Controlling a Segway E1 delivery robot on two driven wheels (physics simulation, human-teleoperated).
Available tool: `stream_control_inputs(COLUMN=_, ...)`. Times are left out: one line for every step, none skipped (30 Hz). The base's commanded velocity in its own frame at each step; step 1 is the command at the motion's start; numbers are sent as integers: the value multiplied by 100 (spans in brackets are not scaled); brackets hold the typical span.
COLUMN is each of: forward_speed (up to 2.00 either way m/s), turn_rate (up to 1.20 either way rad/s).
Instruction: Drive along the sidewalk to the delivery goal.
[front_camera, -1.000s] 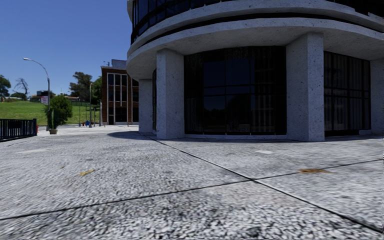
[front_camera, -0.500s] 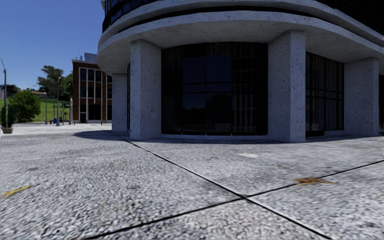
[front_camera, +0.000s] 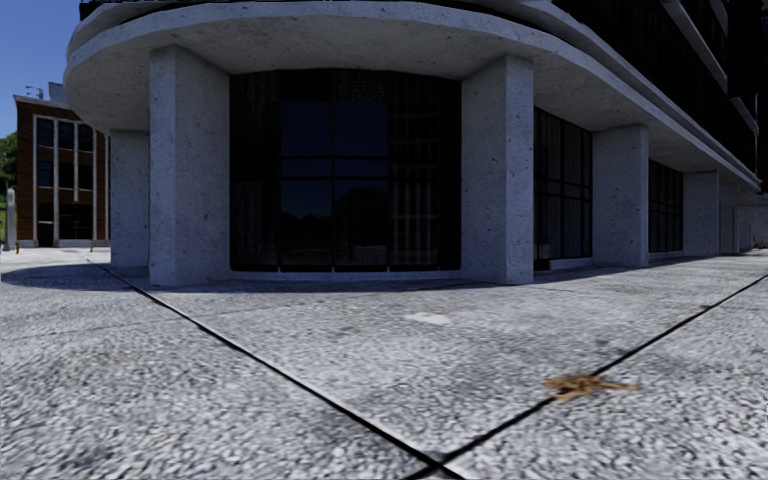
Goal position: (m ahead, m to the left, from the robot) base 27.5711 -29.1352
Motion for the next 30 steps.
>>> stream_control_inputs(forward_speed=139, turn_rate=-52)
stream_control_inputs(forward_speed=139, turn_rate=-52)
stream_control_inputs(forward_speed=139, turn_rate=-52)
stream_control_inputs(forward_speed=139, turn_rate=-52)
stream_control_inputs(forward_speed=139, turn_rate=-52)
stream_control_inputs(forward_speed=139, turn_rate=-52)
stream_control_inputs(forward_speed=139, turn_rate=-52)
stream_control_inputs(forward_speed=139, turn_rate=-52)
stream_control_inputs(forward_speed=139, turn_rate=-52)
stream_control_inputs(forward_speed=139, turn_rate=-52)
stream_control_inputs(forward_speed=139, turn_rate=-52)
stream_control_inputs(forward_speed=139, turn_rate=-52)
stream_control_inputs(forward_speed=139, turn_rate=-52)
stream_control_inputs(forward_speed=139, turn_rate=-52)
stream_control_inputs(forward_speed=139, turn_rate=-52)
stream_control_inputs(forward_speed=139, turn_rate=-52)
stream_control_inputs(forward_speed=139, turn_rate=-52)
stream_control_inputs(forward_speed=139, turn_rate=-52)
stream_control_inputs(forward_speed=139, turn_rate=-52)
stream_control_inputs(forward_speed=139, turn_rate=-52)
stream_control_inputs(forward_speed=146, turn_rate=-52)
stream_control_inputs(forward_speed=181, turn_rate=-44)
stream_control_inputs(forward_speed=181, turn_rate=-44)
stream_control_inputs(forward_speed=192, turn_rate=-37)
stream_control_inputs(forward_speed=194, turn_rate=-35)
stream_control_inputs(forward_speed=194, turn_rate=-35)
stream_control_inputs(forward_speed=195, turn_rate=-35)
stream_control_inputs(forward_speed=195, turn_rate=-35)
stream_control_inputs(forward_speed=195, turn_rate=-35)
stream_control_inputs(forward_speed=195, turn_rate=-35)
